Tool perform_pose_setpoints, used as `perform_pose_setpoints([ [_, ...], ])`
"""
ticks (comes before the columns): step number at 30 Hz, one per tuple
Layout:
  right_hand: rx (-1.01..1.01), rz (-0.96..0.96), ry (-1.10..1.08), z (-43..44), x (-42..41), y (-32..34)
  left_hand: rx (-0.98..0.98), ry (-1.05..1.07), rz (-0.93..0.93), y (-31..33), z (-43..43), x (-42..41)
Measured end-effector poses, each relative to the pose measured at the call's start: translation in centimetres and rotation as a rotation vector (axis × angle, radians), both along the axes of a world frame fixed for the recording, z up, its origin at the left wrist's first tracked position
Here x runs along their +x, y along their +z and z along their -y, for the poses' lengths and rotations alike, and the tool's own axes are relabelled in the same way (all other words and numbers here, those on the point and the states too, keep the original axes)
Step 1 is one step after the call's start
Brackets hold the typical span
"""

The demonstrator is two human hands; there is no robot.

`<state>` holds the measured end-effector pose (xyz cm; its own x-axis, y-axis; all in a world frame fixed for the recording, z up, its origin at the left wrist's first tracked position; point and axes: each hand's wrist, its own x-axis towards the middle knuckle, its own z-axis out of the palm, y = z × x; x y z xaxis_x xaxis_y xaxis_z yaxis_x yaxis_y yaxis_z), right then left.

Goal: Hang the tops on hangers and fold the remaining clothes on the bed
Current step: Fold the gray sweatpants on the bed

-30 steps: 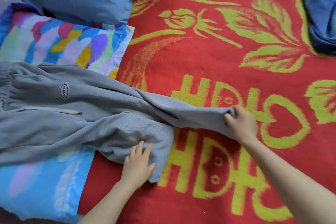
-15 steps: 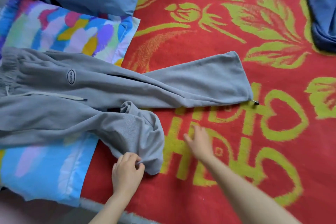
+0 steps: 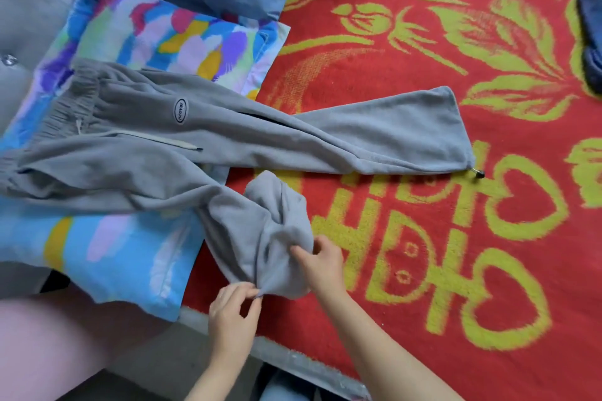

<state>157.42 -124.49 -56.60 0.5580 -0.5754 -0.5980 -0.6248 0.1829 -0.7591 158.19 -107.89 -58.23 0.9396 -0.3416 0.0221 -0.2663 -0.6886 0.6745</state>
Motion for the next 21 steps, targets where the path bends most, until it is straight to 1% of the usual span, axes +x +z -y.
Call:
perform_pose_setpoints([
  [2, -0.260, 0.106, -0.195, 0.5, -2.5, 3.6, -0.077, -0.080, 0.120, 1.7, 2.2, -0.5],
  [3, -0.335, 0.151, -0.295, 0.7, -4.1, 5.3, -0.107, -0.108, 0.135, 2.6, 3.5, -0.6],
  [5, -0.378, 0.107, -0.423, 1.4, -7.3, 6.3, -0.067, -0.185, 0.129, 3.7, 5.8, -0.8],
  [6, -0.350, 0.019, -0.434, 1.8, -8.6, 5.9, 0.016, -0.259, 0.120, 4.0, 6.6, -0.9],
  [7, -0.291, -0.098, -0.395, 2.2, -9.6, 4.8, 0.154, -0.362, 0.071, 3.7, 7.1, -1.0],
  [8, -0.224, -0.253, -0.330, 2.3, -10.5, 3.4, 0.294, -0.430, 0.008, 3.1, 7.2, -1.1],
  [9, -0.178, -0.401, -0.232, 2.4, -11.0, 2.4, 0.388, -0.456, -0.086, 2.5, 6.9, -1.1],
  [10, -0.163, -0.478, -0.160, 2.4, -11.4, 1.6, 0.419, -0.455, -0.166, 2.2, 6.4, -0.9],
  [12, -0.171, -0.486, -0.112, 2.9, -11.6, 0.3, 0.383, -0.388, -0.185, 1.7, 4.5, -0.3],
  [13, -0.194, -0.459, -0.097, 3.2, -11.3, 0.2, 0.404, -0.330, -0.157, 1.3, 3.2, 0.2],
  [14, -0.236, -0.428, -0.082, 3.5, -11.0, 0.0, 0.436, -0.259, -0.124, 0.7, 2.0, 0.7],
  [16, -0.396, -0.384, 0.002, 4.4, -10.5, -0.8, 0.517, -0.180, -0.151, 0.4, 0.0, 2.4],
  [18, -0.594, -0.424, 0.190, 5.1, -10.3, -2.3, 0.691, -0.196, -0.165, -0.2, -1.4, 3.9],
  [19, -0.654, -0.457, 0.306, 5.5, -10.3, -3.0, 0.784, -0.243, -0.176, -0.5, -1.9, 4.6],
  [21, -0.698, -0.575, 0.502, 6.3, -10.8, -4.2, 0.852, -0.398, -0.138, -1.2, -2.3, 5.6],
])
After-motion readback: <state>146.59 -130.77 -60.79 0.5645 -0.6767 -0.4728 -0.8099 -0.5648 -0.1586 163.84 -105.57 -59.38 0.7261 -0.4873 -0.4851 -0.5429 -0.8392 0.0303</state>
